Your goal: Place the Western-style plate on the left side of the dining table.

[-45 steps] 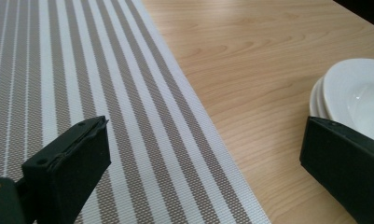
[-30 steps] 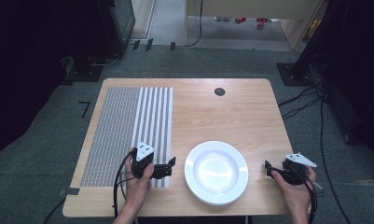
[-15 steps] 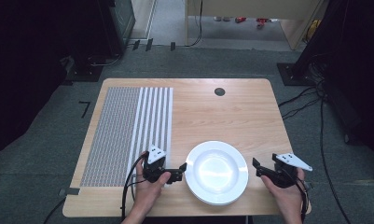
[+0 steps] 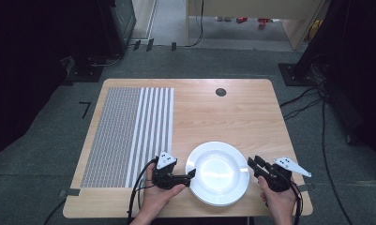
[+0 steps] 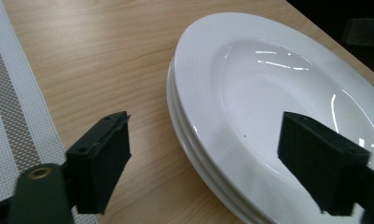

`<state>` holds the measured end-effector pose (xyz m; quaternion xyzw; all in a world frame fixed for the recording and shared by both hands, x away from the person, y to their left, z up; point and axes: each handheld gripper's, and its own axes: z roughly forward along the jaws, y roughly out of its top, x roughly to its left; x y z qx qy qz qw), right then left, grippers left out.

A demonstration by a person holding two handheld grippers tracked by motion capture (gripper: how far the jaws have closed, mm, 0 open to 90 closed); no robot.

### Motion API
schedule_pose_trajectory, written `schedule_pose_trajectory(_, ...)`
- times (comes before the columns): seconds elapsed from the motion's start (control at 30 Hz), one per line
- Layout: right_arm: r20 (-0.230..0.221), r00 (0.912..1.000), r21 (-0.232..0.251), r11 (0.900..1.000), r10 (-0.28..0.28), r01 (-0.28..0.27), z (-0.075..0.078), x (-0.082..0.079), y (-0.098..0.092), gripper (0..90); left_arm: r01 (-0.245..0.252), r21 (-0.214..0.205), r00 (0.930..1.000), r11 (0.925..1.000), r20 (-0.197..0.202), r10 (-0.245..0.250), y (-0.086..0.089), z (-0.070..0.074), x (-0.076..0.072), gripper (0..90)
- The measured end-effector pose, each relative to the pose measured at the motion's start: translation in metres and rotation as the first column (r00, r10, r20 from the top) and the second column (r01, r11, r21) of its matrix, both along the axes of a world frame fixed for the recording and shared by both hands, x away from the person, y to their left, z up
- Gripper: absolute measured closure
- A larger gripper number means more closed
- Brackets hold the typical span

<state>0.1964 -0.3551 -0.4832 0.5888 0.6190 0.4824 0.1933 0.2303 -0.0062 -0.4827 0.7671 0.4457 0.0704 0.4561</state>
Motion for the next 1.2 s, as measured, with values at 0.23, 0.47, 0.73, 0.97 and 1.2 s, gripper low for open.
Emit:
schedule_pose_trajectory(0.23,-0.046,0.9988,0.053,0.9985,0.017,-0.014,-0.005,0.003,-0.003,75.1,0.004,0.010,0.9996,0.9999,-0.027,-0.004,-0.003,-0.003,-0.002,37.5)
schedule_pose_trajectory(0.47,-0.097,0.9950,0.064,0.9978,0.022,-0.016,-0.008,0.005,0.000,76.0,0.022,-0.001,0.9988,0.9998,-0.043,-0.022,-0.004,-0.004,-0.003,46.1)
schedule_pose_trajectory(0.73,-0.111,0.9933,0.085,0.9962,0.032,-0.023,-0.009,0.005,0.003,77.9,0.034,-0.009,0.9983,0.9994,-0.047,-0.035,-0.004,-0.003,-0.004,52.0)
schedule_pose_trajectory(0.97,-0.151,0.9880,0.177,0.9843,0.032,-0.005,-0.010,0.004,-0.001,81.2,0.030,-0.022,0.9981,0.9993,-0.054,-0.031,-0.002,-0.003,-0.003,55.2)
schedule_pose_trajectory(1.2,-0.193,0.9803,0.279,0.9601,0.039,0.017,-0.013,0.004,-0.008,82.5,0.029,-0.027,0.9976,0.9992,-0.063,-0.030,-0.001,-0.003,-0.004,55.8)
